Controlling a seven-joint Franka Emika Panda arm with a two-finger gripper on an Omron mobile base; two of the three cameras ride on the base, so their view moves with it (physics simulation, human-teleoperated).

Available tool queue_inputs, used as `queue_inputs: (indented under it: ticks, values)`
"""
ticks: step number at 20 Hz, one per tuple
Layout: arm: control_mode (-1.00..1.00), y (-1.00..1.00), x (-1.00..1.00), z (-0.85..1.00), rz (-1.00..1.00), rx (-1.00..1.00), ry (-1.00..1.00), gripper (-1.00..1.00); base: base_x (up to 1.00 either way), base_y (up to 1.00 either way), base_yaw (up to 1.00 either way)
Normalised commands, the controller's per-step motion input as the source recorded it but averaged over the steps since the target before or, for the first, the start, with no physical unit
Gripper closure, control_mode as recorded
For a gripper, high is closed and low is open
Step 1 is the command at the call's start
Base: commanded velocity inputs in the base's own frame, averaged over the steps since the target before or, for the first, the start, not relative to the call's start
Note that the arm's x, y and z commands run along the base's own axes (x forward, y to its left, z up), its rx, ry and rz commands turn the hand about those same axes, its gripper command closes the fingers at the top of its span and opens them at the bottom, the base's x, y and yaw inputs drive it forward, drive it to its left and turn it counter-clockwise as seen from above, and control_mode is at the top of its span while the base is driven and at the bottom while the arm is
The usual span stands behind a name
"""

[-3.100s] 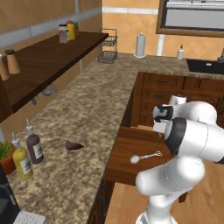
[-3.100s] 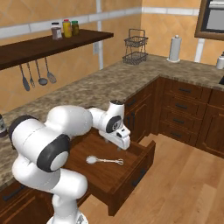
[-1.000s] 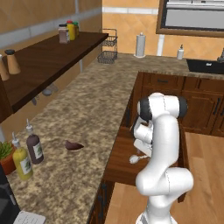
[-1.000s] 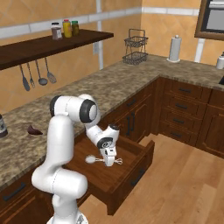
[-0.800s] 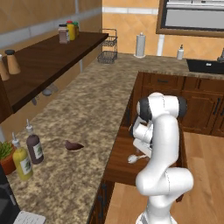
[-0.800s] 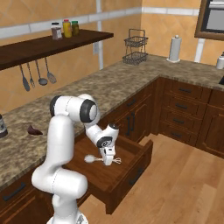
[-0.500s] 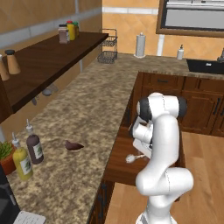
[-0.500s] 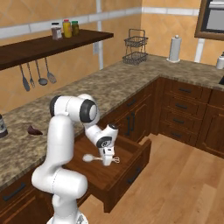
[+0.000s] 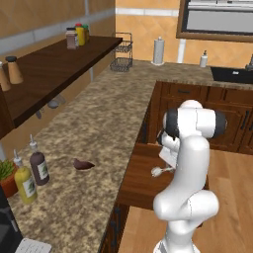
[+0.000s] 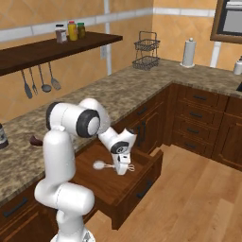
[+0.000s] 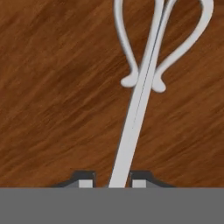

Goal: Pick the tongs from the drawer and place it on the counter.

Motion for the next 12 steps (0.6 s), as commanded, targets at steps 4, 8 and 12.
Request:
queue_inputs:
  ticks: [4,8,12]
  values:
    - [-1.00,-0.44,-0.13,1.00,-0.02,0.12,0.00,1.00,0.00,0.00,0.00]
    - [-1.00,0.30,0.05,1.00,0.00,0.02,0.00,1.00,0.00,0.00,0.00]
    - [-1.00,0.79,0.59,1.00,-0.02,-0.01,-0.02,1.00,0.00,0.00,0.00]
